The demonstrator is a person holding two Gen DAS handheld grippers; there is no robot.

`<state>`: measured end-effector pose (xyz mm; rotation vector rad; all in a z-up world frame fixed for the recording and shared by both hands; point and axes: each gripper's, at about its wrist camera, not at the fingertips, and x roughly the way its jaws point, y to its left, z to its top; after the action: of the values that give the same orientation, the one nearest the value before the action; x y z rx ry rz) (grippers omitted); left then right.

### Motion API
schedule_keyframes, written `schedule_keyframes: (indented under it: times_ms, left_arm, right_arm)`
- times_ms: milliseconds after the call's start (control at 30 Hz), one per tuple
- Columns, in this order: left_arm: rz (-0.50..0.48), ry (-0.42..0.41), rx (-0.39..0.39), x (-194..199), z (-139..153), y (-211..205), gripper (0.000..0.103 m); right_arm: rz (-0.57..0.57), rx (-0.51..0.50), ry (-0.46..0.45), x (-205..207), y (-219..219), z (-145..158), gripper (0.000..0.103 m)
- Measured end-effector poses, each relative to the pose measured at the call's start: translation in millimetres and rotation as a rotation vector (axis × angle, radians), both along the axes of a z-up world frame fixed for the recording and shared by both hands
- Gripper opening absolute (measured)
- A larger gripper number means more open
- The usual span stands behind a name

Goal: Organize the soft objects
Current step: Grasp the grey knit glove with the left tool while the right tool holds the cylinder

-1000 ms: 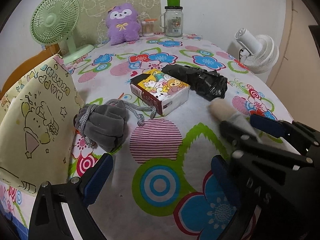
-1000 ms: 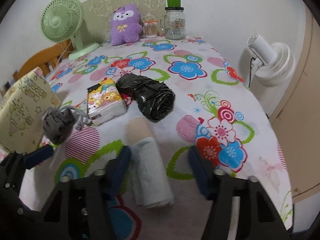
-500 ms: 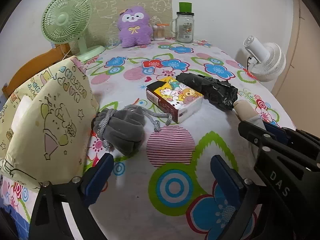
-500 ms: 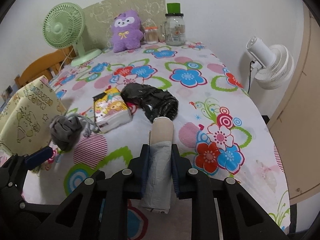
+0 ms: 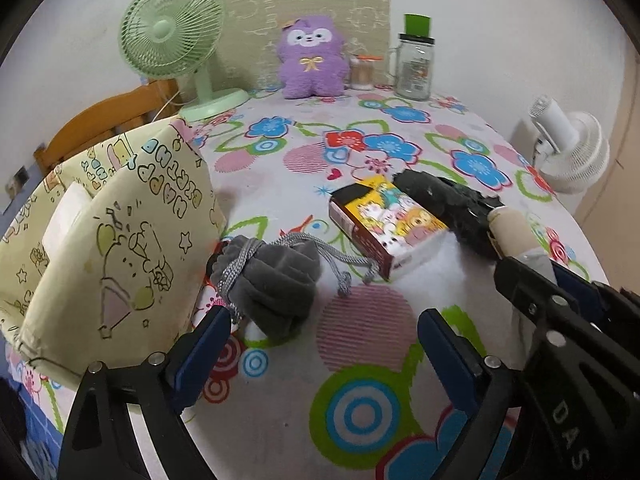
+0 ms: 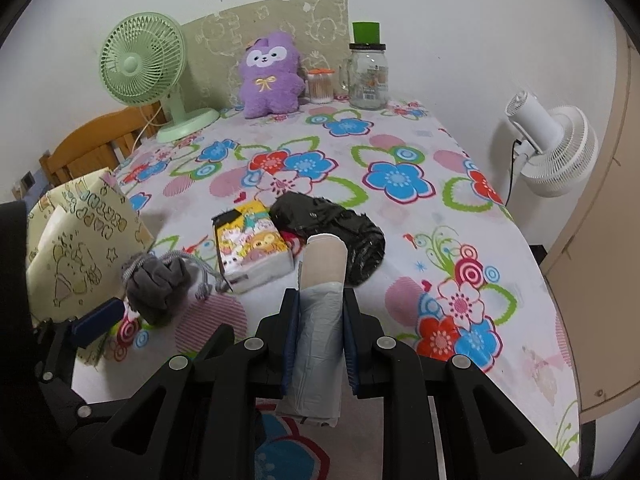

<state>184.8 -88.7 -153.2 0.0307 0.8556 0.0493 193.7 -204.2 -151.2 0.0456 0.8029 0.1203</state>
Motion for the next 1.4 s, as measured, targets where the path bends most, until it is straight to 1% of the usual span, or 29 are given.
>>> schedule_keyframes:
  times_ms: [233, 267, 300, 400, 433, 467, 500, 533, 567, 600, 667, 700, 733, 800, 867, 1100, 1400]
  left_arm:
    - [0.045, 0.010, -0.003, 15, -7, 1, 0.095]
    - [0.046, 0.010, -0.002, 17, -8, 1, 0.090]
    - [0.055, 0.009, -0.006, 19, -9, 2, 0.088]
    - [0.086, 0.020, -0.045, 23, -13, 8, 0.083]
    - [0.089, 0.019, -0.054, 24, -13, 9, 0.077]
    - [0.094, 0.013, -0.053, 23, -13, 9, 0.069]
    - [0.095, 0.008, -0.053, 22, -13, 9, 0.064]
    - [0.090, 0.003, -0.055, 21, -12, 9, 0.051]
    - [0.086, -0.002, -0.057, 20, -11, 9, 0.046]
    - [0.080, -0.007, -0.059, 19, -10, 10, 0.044]
    - [0.074, -0.006, -0.064, 18, -10, 10, 0.031]
    - [0.071, -0.007, -0.065, 17, -9, 11, 0.027]
    - [0.067, -0.006, -0.070, 17, -9, 12, 0.021]
    - [0.054, -0.001, -0.078, 15, -8, 12, 0.018]
    - [0.042, 0.002, -0.078, 14, -8, 12, 0.009]
    - [-0.002, 0.009, -0.066, 8, -7, 8, 0.006]
    - [-0.011, -0.006, -0.061, 2, -2, 9, 0.006]
  right_arm:
    - [-0.005, -0.016, -0.006, 10, 3, 0, 0.024]
    - [-0.006, -0.016, -0.005, 12, 3, -1, 0.024]
    - [-0.007, -0.015, -0.003, 13, 3, -2, 0.023]
    - [-0.011, -0.008, 0.001, 16, 2, -4, 0.023]
    - [-0.010, 0.000, 0.002, 17, 2, -4, 0.023]
    - [-0.010, 0.003, 0.003, 18, 2, -4, 0.023]
    - [-0.012, 0.003, 0.003, 18, 2, -4, 0.024]
    - [-0.014, 0.004, 0.003, 18, 1, -4, 0.023]
    - [-0.018, 0.006, 0.002, 18, 1, -4, 0.024]
    - [-0.020, 0.007, 0.003, 18, 1, -4, 0.024]
    - [-0.022, 0.012, 0.006, 18, 0, -4, 0.024]
    - [-0.022, 0.013, 0.007, 18, 0, -5, 0.024]
    - [-0.023, 0.015, 0.007, 18, 0, -4, 0.024]
    - [-0.023, 0.011, 0.007, 18, 1, -4, 0.024]
    - [-0.024, 0.003, 0.006, 17, 1, -4, 0.024]
    - [-0.038, 0.003, 0.016, 12, 0, -6, 0.024]
    - [-0.041, 0.003, 0.006, 6, 0, -3, 0.024]
